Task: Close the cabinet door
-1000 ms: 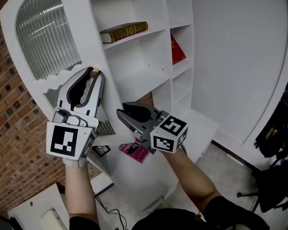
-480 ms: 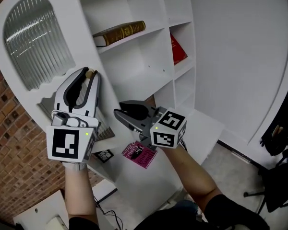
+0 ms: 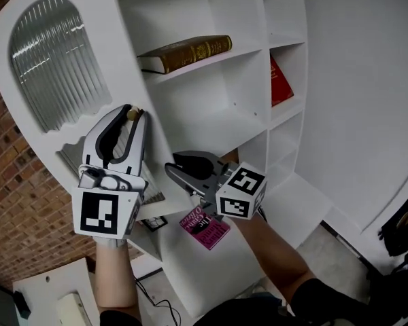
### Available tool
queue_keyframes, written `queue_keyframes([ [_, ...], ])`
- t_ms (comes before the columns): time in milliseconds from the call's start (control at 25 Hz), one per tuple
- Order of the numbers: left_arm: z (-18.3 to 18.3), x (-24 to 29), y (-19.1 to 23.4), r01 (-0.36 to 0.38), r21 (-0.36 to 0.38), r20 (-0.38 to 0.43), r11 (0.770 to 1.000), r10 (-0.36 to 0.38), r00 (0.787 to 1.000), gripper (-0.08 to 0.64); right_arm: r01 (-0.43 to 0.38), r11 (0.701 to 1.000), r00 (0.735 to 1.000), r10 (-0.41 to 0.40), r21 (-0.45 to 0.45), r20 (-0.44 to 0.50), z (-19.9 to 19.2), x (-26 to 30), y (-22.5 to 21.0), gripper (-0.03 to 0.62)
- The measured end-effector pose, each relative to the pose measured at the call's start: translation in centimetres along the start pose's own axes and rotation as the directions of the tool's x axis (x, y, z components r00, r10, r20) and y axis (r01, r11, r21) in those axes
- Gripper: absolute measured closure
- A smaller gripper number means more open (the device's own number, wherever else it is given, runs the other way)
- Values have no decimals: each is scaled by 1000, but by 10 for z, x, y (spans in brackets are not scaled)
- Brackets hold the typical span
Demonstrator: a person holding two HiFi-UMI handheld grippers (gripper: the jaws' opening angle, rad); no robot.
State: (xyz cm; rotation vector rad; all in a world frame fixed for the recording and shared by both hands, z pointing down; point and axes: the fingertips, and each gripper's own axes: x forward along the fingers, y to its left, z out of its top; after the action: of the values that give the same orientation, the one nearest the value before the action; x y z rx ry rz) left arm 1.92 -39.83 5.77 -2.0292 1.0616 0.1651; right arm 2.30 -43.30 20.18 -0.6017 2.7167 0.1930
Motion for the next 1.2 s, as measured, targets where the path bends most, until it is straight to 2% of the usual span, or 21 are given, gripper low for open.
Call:
queue_keyframes([
  [240,-16,4,4,-41,25,-62,999,42,997,471,-39,999,999,39,-20,21,-3,7,-9,485],
  [400,-14,14,7,-64,43,-32,997,65,997,471,-73,997,997,73,3,28,-6,14,-19,474],
  [520,-18,20,10,-81,56,-40,995,83,996,471,-94,995,995,94,14,29,-7,20,-27,456],
  [880,-36,32,18,-115,112,-107,987,127,986,472,-100,995,994,99,21,39,-11,36,-49,388],
  [1200,-48,42,26,-141,132,-131,981,158,979,471,-108,992,994,106,67,41,-17,47,-64,379],
])
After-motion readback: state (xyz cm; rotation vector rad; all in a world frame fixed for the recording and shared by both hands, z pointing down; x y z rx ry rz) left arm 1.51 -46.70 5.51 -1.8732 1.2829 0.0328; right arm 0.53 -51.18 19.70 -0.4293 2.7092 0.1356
